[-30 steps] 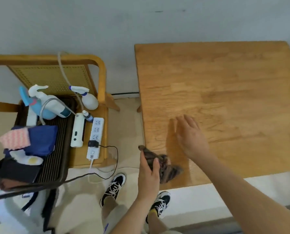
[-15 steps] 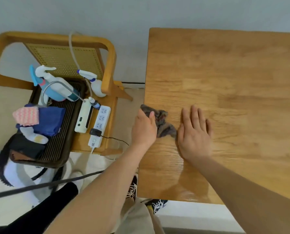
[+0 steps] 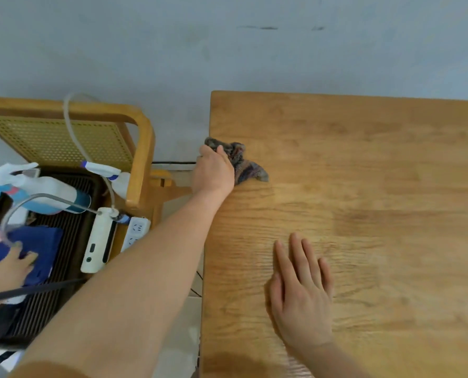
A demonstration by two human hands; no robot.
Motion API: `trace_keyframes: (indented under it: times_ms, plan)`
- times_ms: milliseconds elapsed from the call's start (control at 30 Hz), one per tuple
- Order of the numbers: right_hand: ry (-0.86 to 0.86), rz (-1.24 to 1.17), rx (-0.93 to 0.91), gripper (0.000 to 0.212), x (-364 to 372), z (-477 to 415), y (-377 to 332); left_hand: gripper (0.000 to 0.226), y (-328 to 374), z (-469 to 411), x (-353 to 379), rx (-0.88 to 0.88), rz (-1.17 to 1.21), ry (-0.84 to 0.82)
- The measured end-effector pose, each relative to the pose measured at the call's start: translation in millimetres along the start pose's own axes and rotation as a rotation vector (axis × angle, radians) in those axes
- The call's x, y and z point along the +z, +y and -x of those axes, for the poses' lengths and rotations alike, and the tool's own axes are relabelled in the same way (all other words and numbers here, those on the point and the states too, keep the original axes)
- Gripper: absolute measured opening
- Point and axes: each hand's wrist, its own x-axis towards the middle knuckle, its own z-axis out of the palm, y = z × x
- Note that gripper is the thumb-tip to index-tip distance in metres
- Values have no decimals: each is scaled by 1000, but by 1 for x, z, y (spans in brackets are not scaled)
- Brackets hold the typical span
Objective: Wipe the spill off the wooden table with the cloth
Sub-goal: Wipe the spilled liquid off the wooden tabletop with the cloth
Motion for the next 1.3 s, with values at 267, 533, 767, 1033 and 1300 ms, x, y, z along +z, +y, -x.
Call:
trace_keyframes:
  times_ms: [267, 533, 767, 1033, 1300]
  plan:
    - [-88, -52, -10, 51, -14, -129, 6, 42, 37, -71, 2, -5, -17, -20]
    - [-71, -16, 9, 57, -4, -163, 3, 41, 66, -129, 3, 13, 1, -30]
    - [-74, 0, 6, 57, -4, -163, 4, 43, 57, -111, -5, 6, 50, -72]
    - [-89, 0, -6, 57, -4, -163, 3, 41, 12, -22, -7, 22, 9, -35]
    - [-131, -30, -40, 55, -4, -161, 6, 30, -34, 85, -14, -40, 102, -47]
